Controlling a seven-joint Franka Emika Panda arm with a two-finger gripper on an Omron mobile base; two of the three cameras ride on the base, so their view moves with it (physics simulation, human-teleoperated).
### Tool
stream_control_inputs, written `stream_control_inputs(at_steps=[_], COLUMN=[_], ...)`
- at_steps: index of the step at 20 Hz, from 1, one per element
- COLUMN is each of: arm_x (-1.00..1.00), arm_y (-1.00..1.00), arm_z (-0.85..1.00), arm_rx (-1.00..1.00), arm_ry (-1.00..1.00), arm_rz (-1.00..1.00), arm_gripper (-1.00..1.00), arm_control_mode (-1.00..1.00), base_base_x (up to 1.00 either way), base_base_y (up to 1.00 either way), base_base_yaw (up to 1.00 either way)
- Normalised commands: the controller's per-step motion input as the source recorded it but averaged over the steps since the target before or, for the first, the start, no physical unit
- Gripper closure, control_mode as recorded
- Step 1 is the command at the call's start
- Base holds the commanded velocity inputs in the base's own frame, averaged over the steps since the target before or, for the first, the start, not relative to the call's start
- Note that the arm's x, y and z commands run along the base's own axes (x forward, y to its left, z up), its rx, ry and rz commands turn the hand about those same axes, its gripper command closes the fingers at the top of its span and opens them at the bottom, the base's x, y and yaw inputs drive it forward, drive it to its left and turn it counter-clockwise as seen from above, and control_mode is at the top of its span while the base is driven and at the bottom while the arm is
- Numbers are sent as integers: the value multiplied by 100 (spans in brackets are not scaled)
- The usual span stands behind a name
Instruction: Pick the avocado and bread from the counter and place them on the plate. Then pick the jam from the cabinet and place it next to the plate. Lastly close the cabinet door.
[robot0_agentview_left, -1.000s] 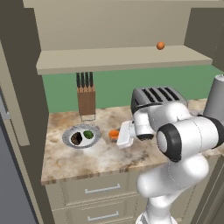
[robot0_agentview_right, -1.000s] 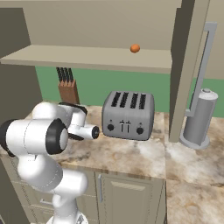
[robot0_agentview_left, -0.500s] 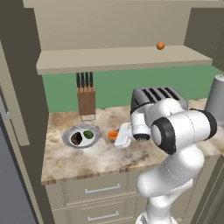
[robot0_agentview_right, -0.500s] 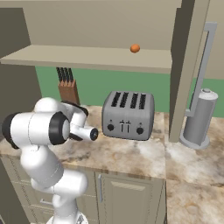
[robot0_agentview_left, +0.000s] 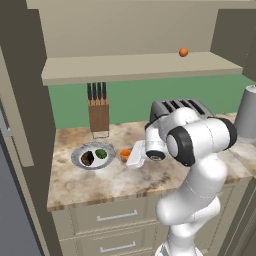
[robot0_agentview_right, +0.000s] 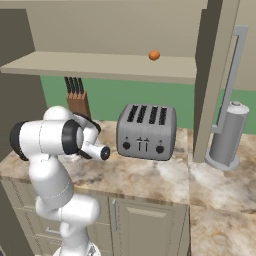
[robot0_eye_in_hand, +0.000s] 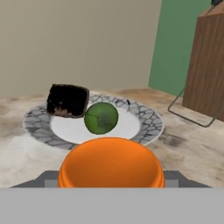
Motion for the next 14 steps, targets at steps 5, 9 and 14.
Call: stream_control_inputs(at_steps=[5,9,14], arm_x=[22,26,20], arm_y=[12,0,0], arm_z=[-21,-35,-32], arm_rx=[0,0,0], arm_ry=[3,6,2], arm_rz=[-3,-2,-2], arm_gripper=[100,100,100], arm_control_mode=[-100,-100,-100], base_base_x=[0,0,0], base_base_y=[0,0,0], base_base_yaw=[0,0,0])
